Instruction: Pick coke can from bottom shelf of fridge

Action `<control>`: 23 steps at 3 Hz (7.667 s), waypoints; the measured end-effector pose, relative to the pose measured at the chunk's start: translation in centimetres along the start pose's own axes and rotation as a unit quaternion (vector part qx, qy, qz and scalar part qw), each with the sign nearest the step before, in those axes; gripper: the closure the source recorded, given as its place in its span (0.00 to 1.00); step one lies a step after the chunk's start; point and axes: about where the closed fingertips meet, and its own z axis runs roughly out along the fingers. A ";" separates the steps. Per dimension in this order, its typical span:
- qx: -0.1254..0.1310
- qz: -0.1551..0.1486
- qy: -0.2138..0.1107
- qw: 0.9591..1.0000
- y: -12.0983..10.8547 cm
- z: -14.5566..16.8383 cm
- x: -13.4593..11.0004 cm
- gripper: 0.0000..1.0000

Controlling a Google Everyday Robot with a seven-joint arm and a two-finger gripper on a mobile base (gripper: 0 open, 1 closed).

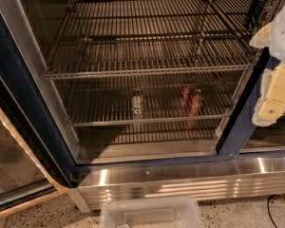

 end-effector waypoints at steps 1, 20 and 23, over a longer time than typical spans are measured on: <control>0.000 0.000 0.000 1.000 0.0 0.0 0.0 0.00; 0.181 0.421 -0.514 0.725 -8.0 46.7 -6.7 0.00; 0.269 0.443 -0.517 0.681 -13.2 47.0 -4.1 0.00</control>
Offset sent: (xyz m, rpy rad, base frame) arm 0.0245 0.0152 -0.0743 0.3623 -0.0646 -0.1344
